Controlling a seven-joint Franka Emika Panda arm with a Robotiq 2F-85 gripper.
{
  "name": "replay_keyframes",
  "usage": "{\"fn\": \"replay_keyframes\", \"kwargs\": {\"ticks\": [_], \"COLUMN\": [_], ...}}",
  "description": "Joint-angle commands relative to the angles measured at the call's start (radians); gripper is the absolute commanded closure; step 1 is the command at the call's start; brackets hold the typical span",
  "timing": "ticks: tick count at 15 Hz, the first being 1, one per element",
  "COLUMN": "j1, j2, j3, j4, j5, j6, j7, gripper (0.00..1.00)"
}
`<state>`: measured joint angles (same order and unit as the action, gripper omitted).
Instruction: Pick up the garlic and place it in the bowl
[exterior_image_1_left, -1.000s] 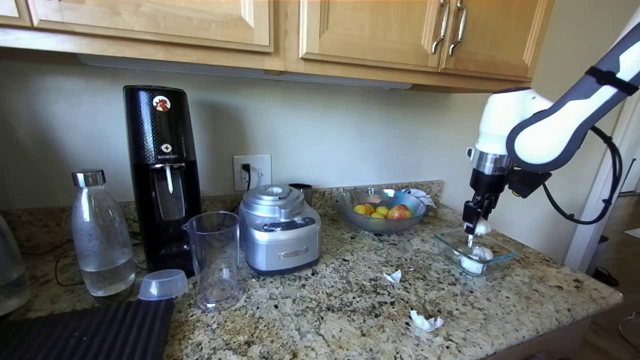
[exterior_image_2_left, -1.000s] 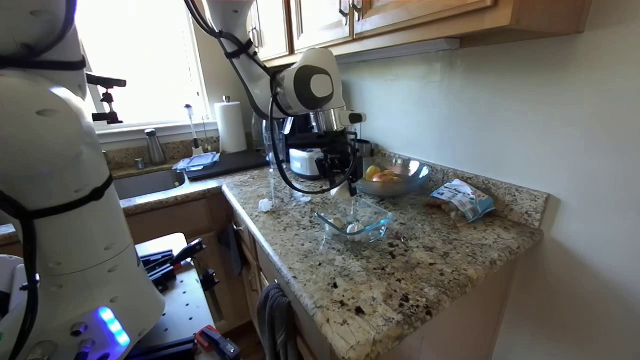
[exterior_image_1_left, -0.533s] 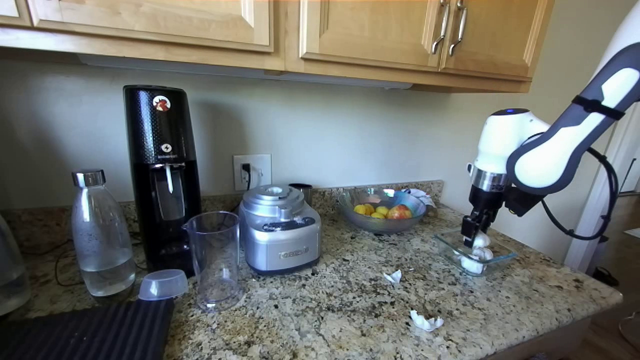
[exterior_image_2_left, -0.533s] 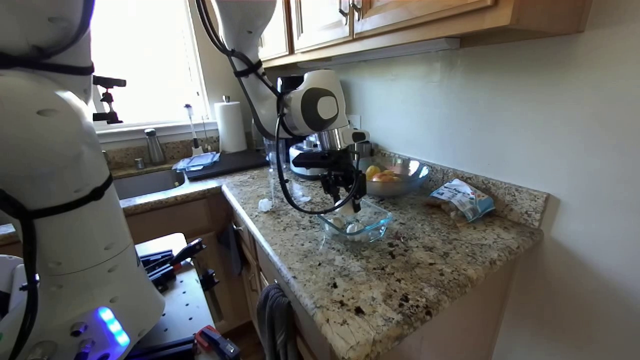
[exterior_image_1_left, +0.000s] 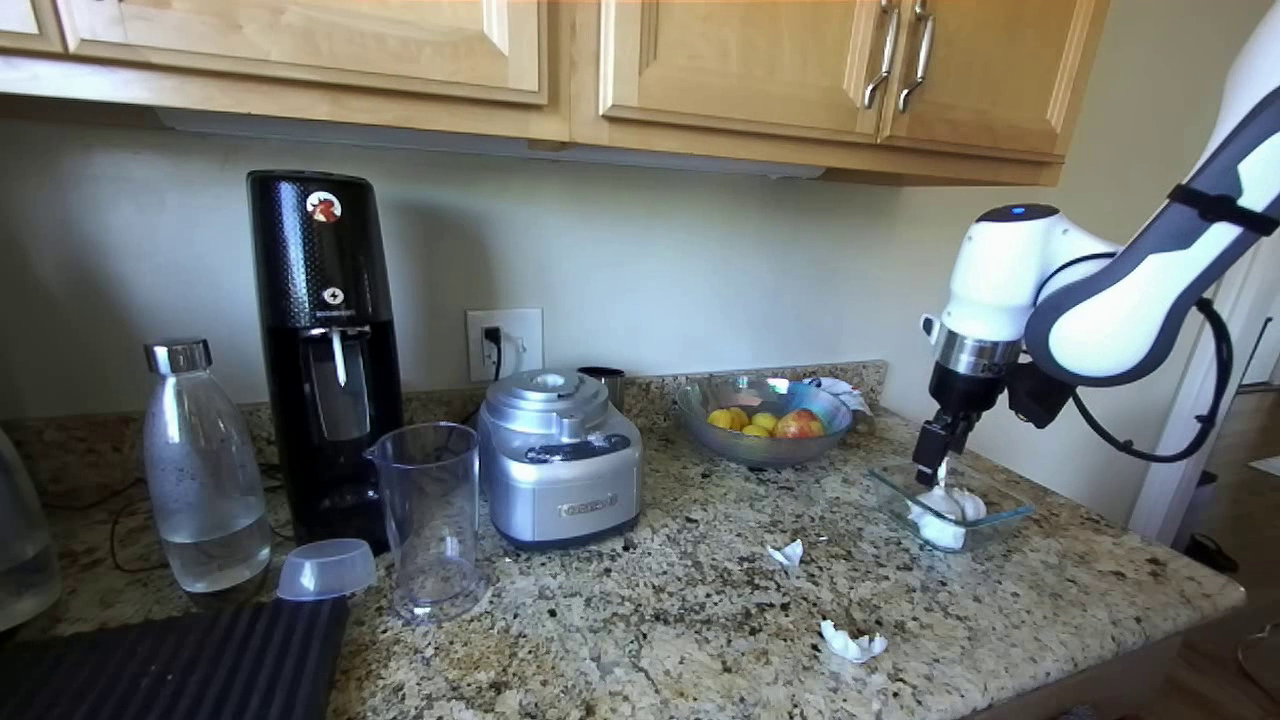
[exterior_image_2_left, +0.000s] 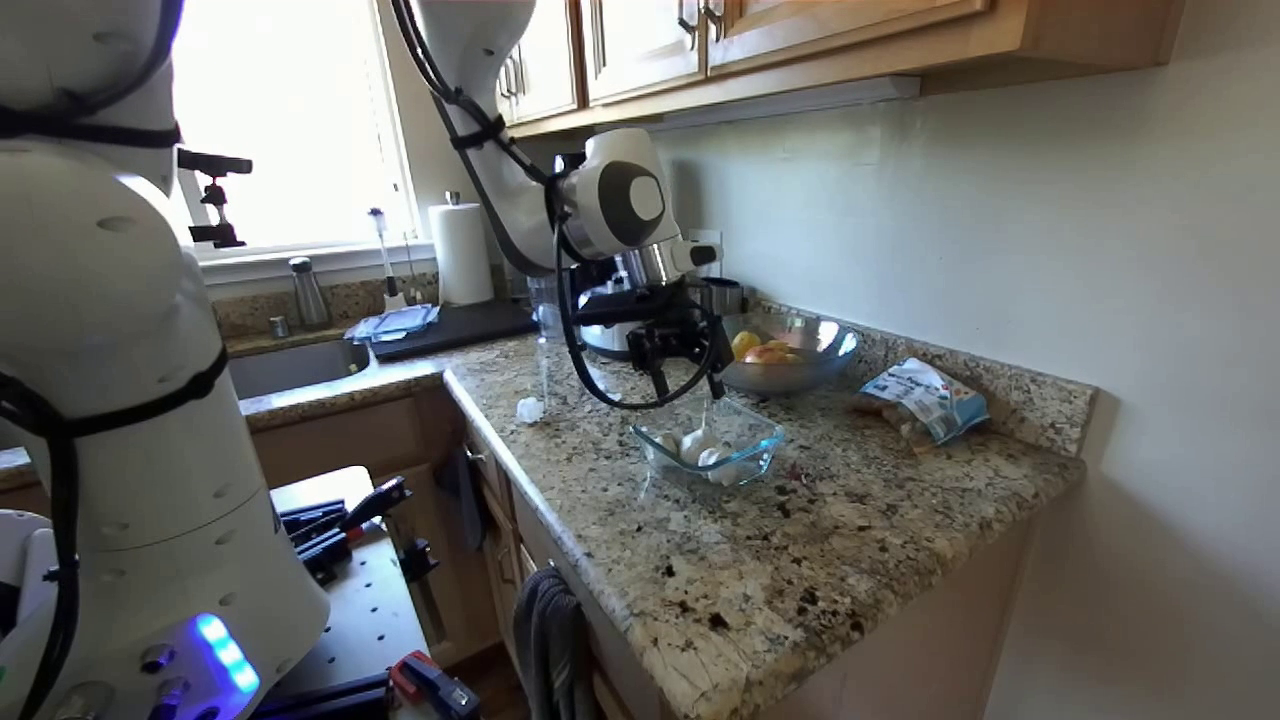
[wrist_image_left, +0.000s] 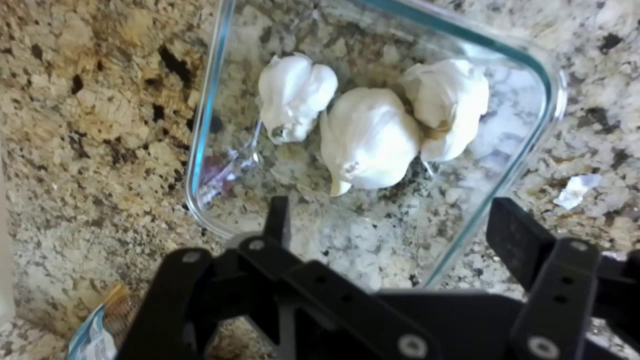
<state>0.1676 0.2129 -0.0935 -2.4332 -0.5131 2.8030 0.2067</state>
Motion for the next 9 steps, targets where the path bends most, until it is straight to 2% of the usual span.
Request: {"fn": "replay_keyframes", "kwargs": {"ticks": [1, 3, 6, 7, 9], "j1": [0.031, 0.04, 0.053, 0.043, 0.05], "j2": [-0.15, -0.2, -0.242, -0.17, -0.191], "j3": [-0.002, 0.015, 0.054, 0.044, 0.06], "j4": [-0.099, -0.121, -0.148, -0.083, -0.1], "j5": [-0.06, -0.06, 0.018, -0.013, -0.002], "j6": [0.011, 0.008, 0.008, 0.0, 0.0], "j7": [0.034, 0.022, -0.037, -0.007, -0.009], "gripper": [0.0, 0.0, 0.0, 0.0, 0.0]}}
